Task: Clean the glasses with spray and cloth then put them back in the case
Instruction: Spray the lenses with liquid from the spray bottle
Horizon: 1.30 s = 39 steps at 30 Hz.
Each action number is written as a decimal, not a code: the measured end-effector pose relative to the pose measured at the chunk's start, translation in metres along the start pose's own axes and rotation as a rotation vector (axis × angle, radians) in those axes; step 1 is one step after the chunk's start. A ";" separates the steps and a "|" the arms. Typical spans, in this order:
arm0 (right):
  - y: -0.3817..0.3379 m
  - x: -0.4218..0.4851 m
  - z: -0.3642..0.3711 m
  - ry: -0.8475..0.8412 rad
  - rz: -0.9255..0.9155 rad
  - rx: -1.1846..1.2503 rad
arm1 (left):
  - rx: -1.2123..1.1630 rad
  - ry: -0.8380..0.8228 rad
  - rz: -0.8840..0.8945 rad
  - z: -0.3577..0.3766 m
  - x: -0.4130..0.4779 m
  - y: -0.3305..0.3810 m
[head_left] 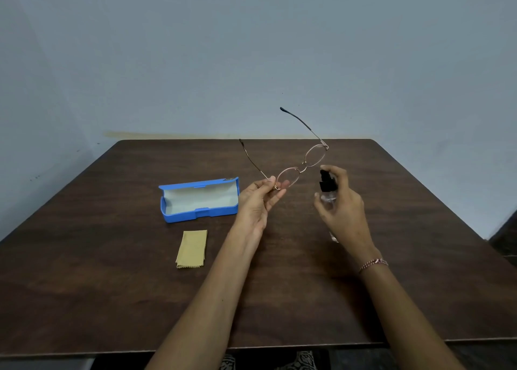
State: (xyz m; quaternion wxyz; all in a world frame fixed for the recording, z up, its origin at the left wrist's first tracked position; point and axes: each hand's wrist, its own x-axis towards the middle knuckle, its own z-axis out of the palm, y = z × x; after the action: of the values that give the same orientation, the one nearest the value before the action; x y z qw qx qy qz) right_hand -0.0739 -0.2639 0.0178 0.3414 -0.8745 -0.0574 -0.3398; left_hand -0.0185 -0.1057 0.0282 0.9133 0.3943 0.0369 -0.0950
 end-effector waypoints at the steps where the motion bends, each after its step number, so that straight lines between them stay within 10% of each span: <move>1: 0.000 0.000 -0.001 0.019 0.001 0.001 | -0.002 -0.001 -0.010 0.000 0.000 0.000; 39: 0.017 0.005 -0.022 0.292 0.210 0.123 | 0.378 0.001 0.104 -0.014 0.002 0.007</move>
State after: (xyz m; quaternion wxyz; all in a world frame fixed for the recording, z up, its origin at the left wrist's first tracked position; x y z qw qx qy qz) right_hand -0.0763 -0.2916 0.0234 0.4325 -0.7946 0.0638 -0.4214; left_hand -0.0153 -0.0908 0.0229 0.8266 0.5603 -0.0014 -0.0524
